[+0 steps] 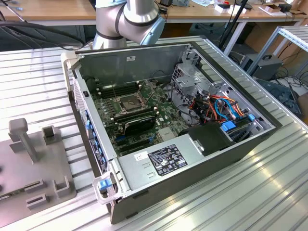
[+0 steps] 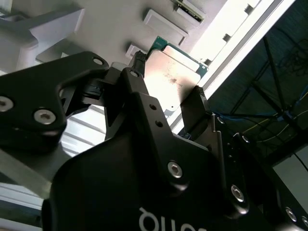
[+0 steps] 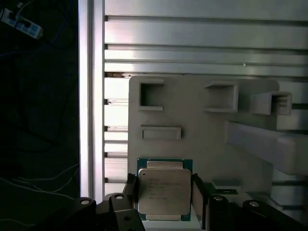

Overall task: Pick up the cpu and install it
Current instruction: 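Pick up the cpu and move it towards the insertion slot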

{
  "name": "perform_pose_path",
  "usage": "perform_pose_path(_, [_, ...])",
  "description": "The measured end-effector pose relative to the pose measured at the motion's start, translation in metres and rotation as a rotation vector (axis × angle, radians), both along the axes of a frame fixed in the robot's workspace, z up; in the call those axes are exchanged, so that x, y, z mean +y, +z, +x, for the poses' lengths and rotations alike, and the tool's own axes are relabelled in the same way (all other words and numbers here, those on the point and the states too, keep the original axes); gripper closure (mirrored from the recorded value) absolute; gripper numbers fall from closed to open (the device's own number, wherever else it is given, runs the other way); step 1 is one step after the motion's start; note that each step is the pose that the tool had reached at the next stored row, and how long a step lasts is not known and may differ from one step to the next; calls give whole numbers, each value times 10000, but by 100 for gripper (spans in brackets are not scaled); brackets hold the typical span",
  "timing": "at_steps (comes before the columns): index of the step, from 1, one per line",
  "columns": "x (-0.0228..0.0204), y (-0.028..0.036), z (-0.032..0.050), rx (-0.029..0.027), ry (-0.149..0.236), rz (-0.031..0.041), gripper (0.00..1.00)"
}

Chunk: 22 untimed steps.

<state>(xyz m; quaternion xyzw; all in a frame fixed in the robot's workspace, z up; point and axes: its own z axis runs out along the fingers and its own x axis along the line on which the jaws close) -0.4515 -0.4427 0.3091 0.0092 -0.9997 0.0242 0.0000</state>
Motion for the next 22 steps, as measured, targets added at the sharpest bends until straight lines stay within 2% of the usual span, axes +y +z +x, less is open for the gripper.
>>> perform_pose_path(4, [0,62,0,-2,0,1,45])
perform_pose_path(11, [0,72,-1,3,0,-2,45])
perform_pose_path(18, [0,211,0,0,0,0,45])
perform_pose_path(22, [0,246,0,-3,0,2,45])
